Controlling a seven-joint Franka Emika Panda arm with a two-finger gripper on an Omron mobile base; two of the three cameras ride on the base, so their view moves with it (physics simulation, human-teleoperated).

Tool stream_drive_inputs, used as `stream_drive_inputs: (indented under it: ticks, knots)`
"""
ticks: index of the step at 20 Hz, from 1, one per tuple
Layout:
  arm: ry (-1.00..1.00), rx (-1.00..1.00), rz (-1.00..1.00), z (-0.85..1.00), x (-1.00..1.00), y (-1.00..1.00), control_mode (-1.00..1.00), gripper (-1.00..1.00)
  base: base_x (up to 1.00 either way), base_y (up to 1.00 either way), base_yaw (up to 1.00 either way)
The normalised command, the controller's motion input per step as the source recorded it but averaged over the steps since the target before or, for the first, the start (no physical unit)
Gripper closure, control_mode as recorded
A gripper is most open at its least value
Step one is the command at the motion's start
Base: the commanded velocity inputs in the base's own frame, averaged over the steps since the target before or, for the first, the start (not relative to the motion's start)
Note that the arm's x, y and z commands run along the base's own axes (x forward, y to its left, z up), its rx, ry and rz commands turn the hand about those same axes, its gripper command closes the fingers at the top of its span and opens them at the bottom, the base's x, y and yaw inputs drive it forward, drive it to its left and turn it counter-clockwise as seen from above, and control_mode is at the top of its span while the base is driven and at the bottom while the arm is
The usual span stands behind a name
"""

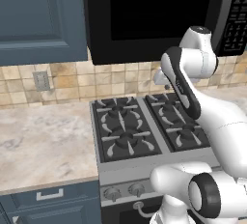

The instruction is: Pick the cup and bowl from the counter and place them on the counter next to the sink.

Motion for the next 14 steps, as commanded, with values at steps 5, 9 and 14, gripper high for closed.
stream_drive_inputs:
  ticks: [5,9,14]
  knots:
    - [0.0,0.0,-0.01,-0.01,-0.06,-0.04,-1.0,-1.0,0.0,0.0,0.0]
    - [0.0,0.0,-0.02,-0.15,0.0,-0.34,-1.0,-1.0,0.0,0.0,0.0]
    - [0.0,0.0,0.0,-0.26,-0.06,-0.49,-1.0,-1.0,0.0,0.0,0.0]
